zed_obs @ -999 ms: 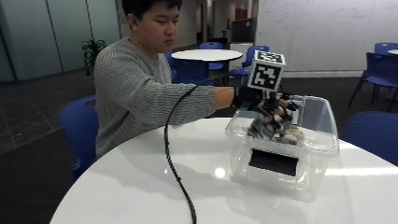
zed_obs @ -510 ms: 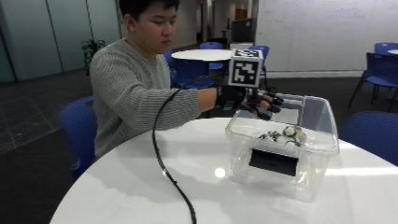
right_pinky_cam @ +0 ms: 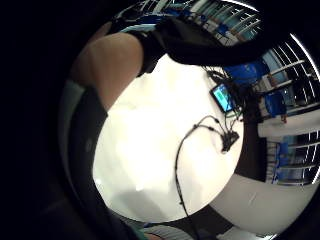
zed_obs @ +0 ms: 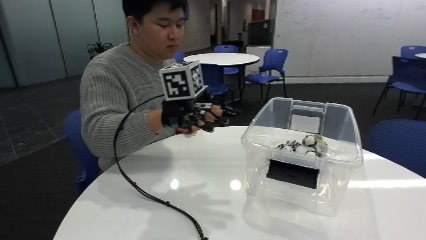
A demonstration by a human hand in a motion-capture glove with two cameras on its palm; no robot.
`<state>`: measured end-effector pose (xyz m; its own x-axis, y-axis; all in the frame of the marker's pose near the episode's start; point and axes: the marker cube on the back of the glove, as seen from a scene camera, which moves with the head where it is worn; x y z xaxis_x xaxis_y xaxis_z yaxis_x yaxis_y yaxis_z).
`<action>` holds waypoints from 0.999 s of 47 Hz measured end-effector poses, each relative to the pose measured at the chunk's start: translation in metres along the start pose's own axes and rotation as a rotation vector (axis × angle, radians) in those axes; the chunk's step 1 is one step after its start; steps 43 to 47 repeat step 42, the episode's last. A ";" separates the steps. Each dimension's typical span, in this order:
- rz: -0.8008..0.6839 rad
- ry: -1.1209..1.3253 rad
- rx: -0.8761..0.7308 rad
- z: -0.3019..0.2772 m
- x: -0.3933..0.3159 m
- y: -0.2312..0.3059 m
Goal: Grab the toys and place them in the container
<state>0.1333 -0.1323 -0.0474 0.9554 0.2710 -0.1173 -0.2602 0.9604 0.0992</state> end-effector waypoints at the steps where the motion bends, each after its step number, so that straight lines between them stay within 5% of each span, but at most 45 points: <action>1: -0.021 0.009 0.005 0.005 -0.008 0.014; 17: -0.035 -0.095 -0.109 0.089 -0.074 0.173; 47: -0.051 -0.082 -0.122 0.101 -0.081 0.186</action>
